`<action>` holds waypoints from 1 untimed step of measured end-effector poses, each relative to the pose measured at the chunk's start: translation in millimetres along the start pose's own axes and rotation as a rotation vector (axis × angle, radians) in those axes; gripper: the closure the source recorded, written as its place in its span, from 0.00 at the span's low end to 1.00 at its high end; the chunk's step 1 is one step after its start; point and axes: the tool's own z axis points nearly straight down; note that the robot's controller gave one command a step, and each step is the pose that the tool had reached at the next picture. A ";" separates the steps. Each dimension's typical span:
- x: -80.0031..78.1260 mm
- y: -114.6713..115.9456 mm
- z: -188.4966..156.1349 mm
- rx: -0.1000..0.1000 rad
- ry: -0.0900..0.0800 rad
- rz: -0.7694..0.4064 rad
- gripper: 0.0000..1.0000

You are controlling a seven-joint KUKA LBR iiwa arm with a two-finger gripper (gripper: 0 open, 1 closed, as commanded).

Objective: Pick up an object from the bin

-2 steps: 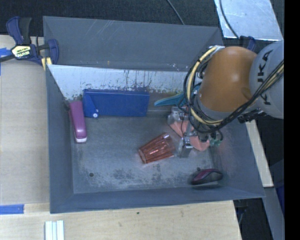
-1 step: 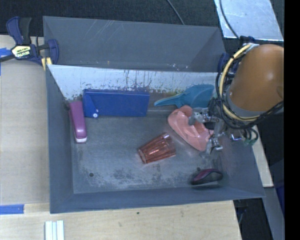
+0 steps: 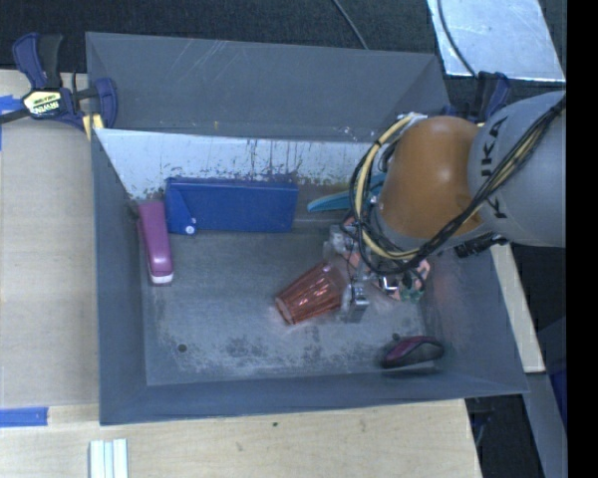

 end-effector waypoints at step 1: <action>-77.9 -44.8 -38.8 0.011 -0.022 -0.237 0.00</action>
Offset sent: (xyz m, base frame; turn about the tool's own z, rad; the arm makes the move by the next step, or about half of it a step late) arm -0.0130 0.0282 -0.0338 -0.0737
